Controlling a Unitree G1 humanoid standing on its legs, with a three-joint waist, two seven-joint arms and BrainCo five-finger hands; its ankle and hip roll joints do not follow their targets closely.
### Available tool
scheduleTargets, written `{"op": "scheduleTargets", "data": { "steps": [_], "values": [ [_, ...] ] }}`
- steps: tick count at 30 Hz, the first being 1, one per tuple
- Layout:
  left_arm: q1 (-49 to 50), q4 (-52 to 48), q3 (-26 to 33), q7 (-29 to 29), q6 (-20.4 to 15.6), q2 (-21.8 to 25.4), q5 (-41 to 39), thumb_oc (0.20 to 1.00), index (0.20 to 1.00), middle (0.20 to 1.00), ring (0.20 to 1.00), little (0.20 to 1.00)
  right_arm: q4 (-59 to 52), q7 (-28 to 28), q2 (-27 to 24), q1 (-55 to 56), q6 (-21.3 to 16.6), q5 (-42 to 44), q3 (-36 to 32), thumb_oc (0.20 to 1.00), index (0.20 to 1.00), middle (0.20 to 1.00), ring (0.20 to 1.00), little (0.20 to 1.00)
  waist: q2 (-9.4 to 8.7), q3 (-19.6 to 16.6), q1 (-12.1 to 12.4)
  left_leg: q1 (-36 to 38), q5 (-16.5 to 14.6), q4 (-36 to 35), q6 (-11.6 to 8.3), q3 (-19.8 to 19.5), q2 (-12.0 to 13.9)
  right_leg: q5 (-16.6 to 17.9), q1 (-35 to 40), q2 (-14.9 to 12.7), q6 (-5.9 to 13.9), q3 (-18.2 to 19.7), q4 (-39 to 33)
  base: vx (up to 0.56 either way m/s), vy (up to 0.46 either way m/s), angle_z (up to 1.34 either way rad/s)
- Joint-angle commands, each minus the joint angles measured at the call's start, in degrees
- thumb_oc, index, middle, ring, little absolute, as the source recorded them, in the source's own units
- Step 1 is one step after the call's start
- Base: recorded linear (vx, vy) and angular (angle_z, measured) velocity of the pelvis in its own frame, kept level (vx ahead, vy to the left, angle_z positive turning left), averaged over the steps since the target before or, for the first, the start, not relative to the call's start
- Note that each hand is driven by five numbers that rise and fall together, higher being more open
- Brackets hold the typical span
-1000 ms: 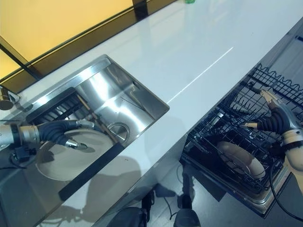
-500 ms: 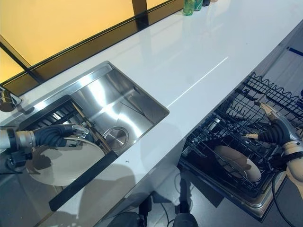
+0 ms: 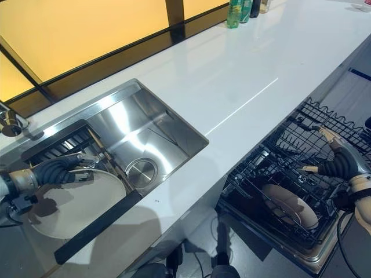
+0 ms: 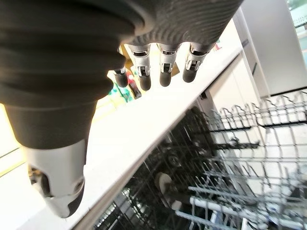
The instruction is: Pick up plates and place into dishwasher.
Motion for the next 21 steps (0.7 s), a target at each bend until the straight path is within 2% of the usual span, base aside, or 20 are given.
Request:
{"op": "scheduleTargets", "data": {
  "steps": [1,5,7,11,16,21],
  "values": [
    [2.04,1.69,9.42,11.15,-7.98,-2.54,6.42,0.2,0.2,0.2,0.2,0.2,-1.31,0.57,1.16,-0.79,-2.74,-1.37,-4.26,1.0,1.0,1.0,1.0,1.0,-1.43,-5.05,2.68,0.25,-2.49,-0.64,1.52,-0.13,-0.76,-1.28,-4.72,-0.46,3.3,-1.48,6.1,-0.04,0.009,0.06],
    [2.74,1.03,14.83,17.87,-13.39,-8.35,12.38,0.2,0.2,0.2,0.2,0.2,-1.56,1.69,5.11,-1.14,-3.76,-4.1,-4.93,1.0,1.0,1.0,1.0,1.0,-1.79,-6.41,3.1,0.94,-2.23,-1.99,1.2,-0.55,-0.59,-2.22,-4.52,0.0,2.69,-1.81,6.38,-0.03,0.016,0.04],
    [3.01,1.04,16.89,22.47,-15.9,-9.76,15.55,0.2,0.2,0.2,0.2,0.2,-2.04,2.02,6.29,-1.44,-3.7,-5.02,-5.06,1.0,1.0,1.0,1.0,1.0,-1.91,-6.93,3.07,1.25,-2.14,-2.48,1.05,-0.73,-0.56,-2.61,-4.42,0.23,2.42,-1.77,6.51,-0.03,0.014,0.07],
    [2.2,1.13,18.93,30.74,-18.4,-12.86,17.15,0.2,0.2,0.2,0.2,0.2,-3.44,2.23,7.97,-2.57,-2.91,-6.47,-4.77,1.0,1.0,1.0,1.0,1.0,-2.1,-7.8,2.86,1.73,-2.1,-2.99,0.8,-0.85,-0.38,-3.08,-4.42,0.63,1.93,-1.48,6.72,-0.01,0.005,0.03],
    [0.14,1.1,19.19,38.83,-19.93,-16.69,18.58,0.2,0.2,0.2,0.2,0.2,-5.1,0.35,9.98,-4.5,-2.89,-8.18,-3.88,1.0,1.0,1.0,1.0,1.0,-2.27,-8.74,2.42,2.33,-1.98,-3.77,0.43,-0.88,-0.05,-3.59,-4.33,1.17,1.47,-0.91,6.93,-0.01,0.0,0.0],
    [-3.2,-0.34,16.28,41.14,-22.31,-18.53,18.01,0.2,0.2,0.2,0.2,0.2,-6.78,-4.38,10.23,-8.82,-5.11,-8.27,-2.79,1.0,1.0,1.0,1.0,1.0,-2.13,-9.05,2.19,2.31,-1.4,-4.06,0.22,-0.73,0.17,-3.21,-4.52,1.57,1.13,-0.78,7.08,-0.04,-0.009,-0.01]
  ]
}}
